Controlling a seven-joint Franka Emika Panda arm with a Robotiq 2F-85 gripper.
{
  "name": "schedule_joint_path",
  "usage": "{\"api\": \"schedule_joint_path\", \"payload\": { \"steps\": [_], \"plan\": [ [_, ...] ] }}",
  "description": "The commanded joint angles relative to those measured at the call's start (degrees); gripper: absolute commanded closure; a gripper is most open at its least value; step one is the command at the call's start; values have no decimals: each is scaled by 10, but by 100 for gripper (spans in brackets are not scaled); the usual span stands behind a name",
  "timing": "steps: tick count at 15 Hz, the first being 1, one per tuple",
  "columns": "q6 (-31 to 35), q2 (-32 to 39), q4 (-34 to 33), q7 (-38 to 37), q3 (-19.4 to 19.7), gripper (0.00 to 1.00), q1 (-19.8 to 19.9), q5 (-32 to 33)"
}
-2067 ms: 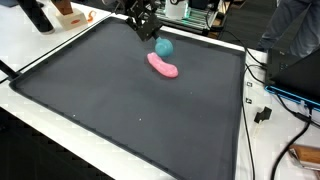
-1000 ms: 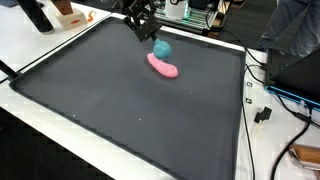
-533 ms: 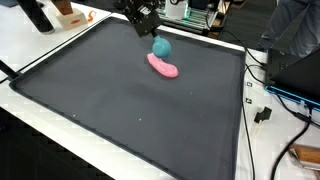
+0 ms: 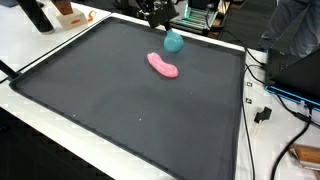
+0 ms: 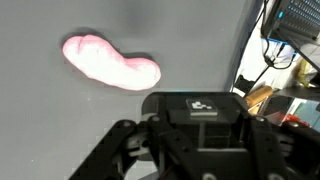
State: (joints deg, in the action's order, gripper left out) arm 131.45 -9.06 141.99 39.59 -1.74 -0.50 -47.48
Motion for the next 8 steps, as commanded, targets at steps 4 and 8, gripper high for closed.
{"api": "schedule_joint_path", "payload": {
  "steps": [4,8],
  "plan": [
    [10,-38,-11,-235,-36,65,-31,181],
    [8,-49,-20,-339,-53,65,-46,278]
  ]
}}
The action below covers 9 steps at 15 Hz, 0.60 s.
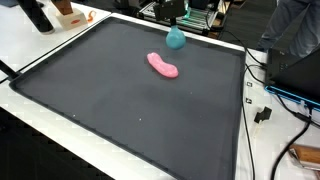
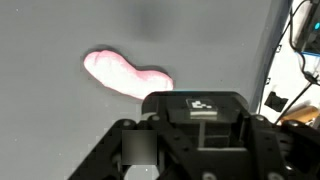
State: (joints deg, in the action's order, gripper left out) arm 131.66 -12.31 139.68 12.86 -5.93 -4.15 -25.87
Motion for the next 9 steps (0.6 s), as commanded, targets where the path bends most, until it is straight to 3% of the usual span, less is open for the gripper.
{"api": "schedule_joint_path", "payload": {
  "steps": [1,2,3,9],
  "plan": [
    [5,-19,2,-93,-15,65,-12,83],
    [-5,-22,-1,-106,-17,65,-16,94],
    [0,-7,-5,-71,-1,40,-21,66],
    [-1,-12,-5,-94,-8,40,-26,81]
  ]
}}
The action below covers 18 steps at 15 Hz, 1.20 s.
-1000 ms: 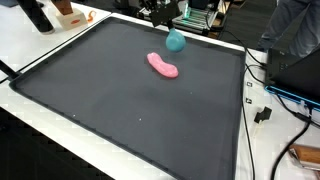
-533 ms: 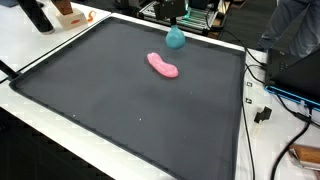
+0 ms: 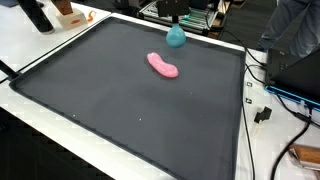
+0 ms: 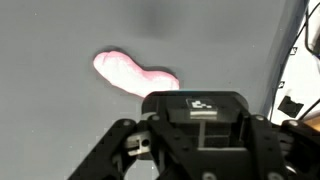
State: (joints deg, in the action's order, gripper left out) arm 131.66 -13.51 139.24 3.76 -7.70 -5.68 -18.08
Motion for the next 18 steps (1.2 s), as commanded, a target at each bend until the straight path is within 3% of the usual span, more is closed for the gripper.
{"api": "schedule_joint_path", "payload": {
  "steps": [1,2,3,6,7,9,14,18],
  "plan": [
    [-1,0,-1,-3,10,40,-10,4],
    [-1,0,-1,-3,10,40,-10,4],
    [-1,0,-1,-3,10,65,-10,4],
    [-24,21,-34,-113,-32,65,-2,121],
    [-38,32,-50,-160,-64,65,16,162],
    [-79,60,-88,-245,-96,65,8,238],
    [-227,171,-207,-402,-131,65,-55,405],
    [-354,254,-292,-470,-118,65,-120,509]
  ]
}}
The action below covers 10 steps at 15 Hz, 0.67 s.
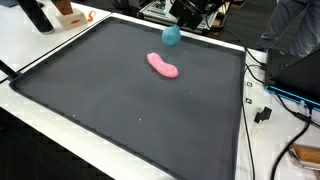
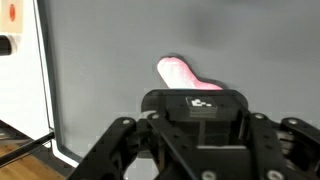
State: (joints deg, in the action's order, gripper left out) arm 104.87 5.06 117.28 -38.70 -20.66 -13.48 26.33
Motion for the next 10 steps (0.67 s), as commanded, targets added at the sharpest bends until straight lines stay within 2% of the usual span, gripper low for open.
{"api": "schedule_joint_path", "payload": {
  "steps": [1,5,10],
  "plan": [
    [-112,87,-91,-55,16,65,-56,81],
    [-184,155,-152,-97,35,65,-104,120],
    [-219,216,-203,-158,63,65,-141,144]
  ]
}}
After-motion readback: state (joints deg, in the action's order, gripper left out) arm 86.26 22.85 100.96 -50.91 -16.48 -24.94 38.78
